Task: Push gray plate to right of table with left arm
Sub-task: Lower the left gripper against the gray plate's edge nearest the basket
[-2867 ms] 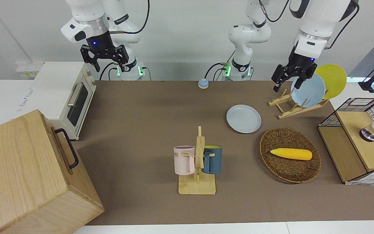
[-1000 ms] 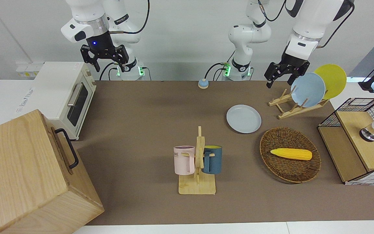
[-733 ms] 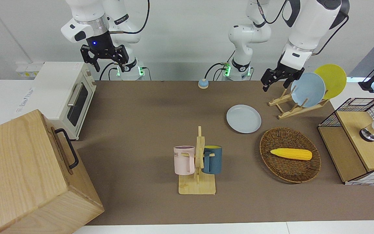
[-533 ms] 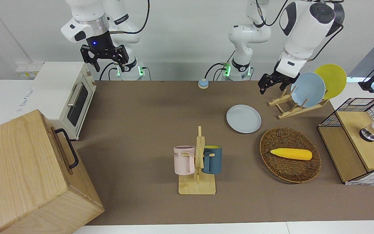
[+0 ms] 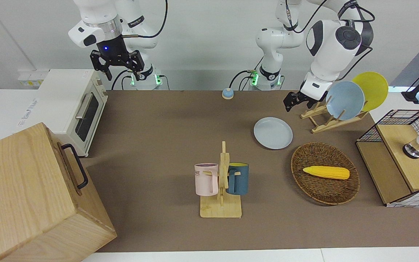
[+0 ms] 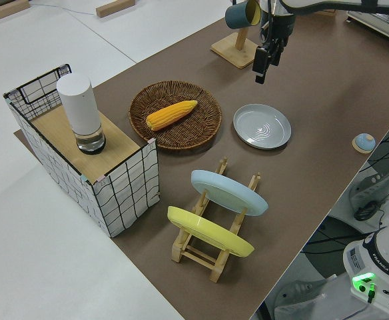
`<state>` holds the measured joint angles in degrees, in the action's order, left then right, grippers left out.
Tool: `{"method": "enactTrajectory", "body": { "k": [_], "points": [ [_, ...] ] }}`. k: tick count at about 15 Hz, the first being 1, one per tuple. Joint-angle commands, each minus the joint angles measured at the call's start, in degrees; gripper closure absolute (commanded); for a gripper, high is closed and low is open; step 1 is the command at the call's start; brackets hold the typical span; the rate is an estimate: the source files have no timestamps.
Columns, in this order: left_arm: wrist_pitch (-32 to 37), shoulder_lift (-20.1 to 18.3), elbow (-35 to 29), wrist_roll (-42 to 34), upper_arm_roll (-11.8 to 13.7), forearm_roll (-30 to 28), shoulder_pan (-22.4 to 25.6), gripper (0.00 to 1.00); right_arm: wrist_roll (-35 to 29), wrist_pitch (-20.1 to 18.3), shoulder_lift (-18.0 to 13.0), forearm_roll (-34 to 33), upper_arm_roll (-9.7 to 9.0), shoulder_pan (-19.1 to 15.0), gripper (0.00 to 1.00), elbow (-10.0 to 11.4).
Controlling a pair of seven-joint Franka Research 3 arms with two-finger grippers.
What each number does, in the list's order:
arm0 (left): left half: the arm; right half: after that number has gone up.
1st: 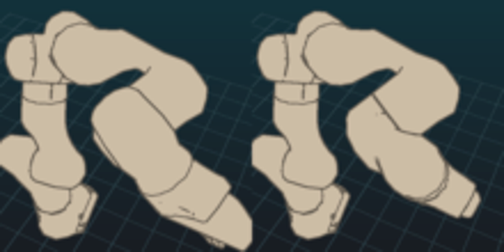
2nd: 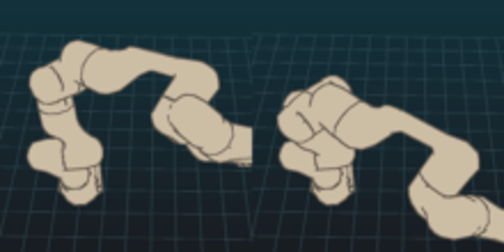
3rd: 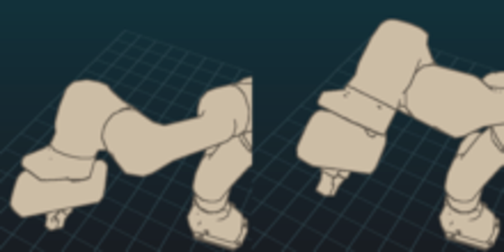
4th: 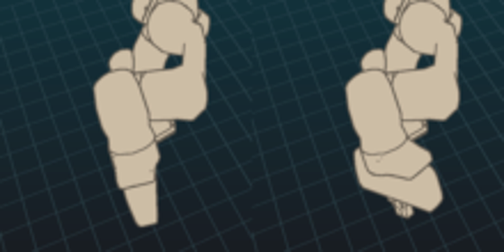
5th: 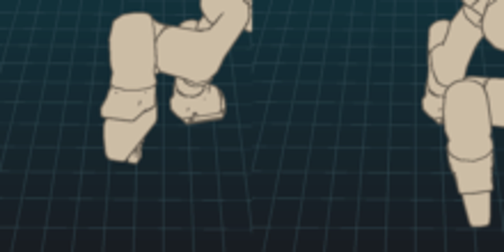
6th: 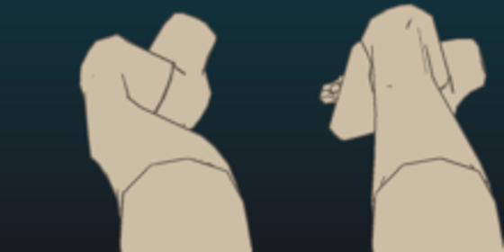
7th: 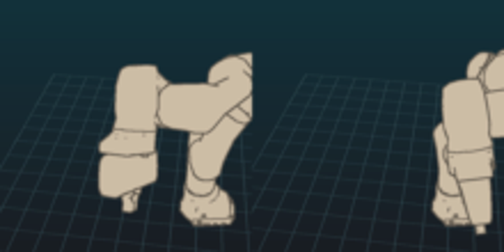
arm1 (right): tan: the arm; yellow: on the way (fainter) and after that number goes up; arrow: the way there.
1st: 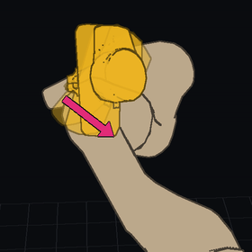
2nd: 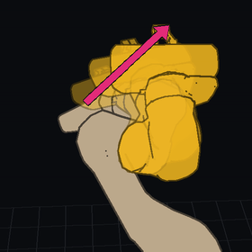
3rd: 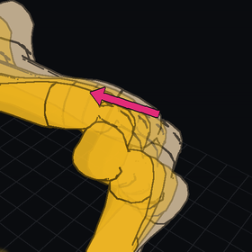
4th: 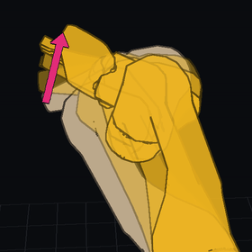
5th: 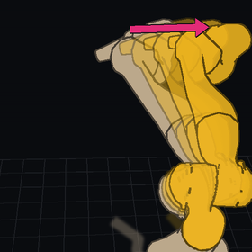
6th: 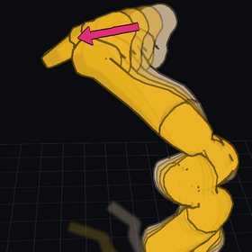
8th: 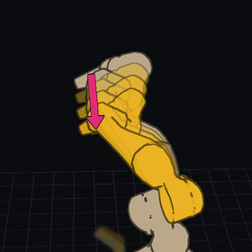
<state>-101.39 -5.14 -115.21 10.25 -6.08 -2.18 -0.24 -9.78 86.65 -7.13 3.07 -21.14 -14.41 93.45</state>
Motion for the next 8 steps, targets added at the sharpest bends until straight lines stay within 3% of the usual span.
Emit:
{"method": "enactTrajectory", "body": {
  "k": [1, 8],
  "points": [
    [-8.01, -6.01, -10.8, -6.19, 0.28, -1.07, 1.99, 0.03, -0.59, 0.01, -1.57, 1.23, -0.84, -1.41, 0.005, 1.56],
    [-20.23, -8.48, -22.59, -7.17, 3.36, -0.99, 2.08, 0.03, -0.59, 0.01, -1.57, 1.23, -0.84, -1.41, 0.005, 1.56]
  ]
}}
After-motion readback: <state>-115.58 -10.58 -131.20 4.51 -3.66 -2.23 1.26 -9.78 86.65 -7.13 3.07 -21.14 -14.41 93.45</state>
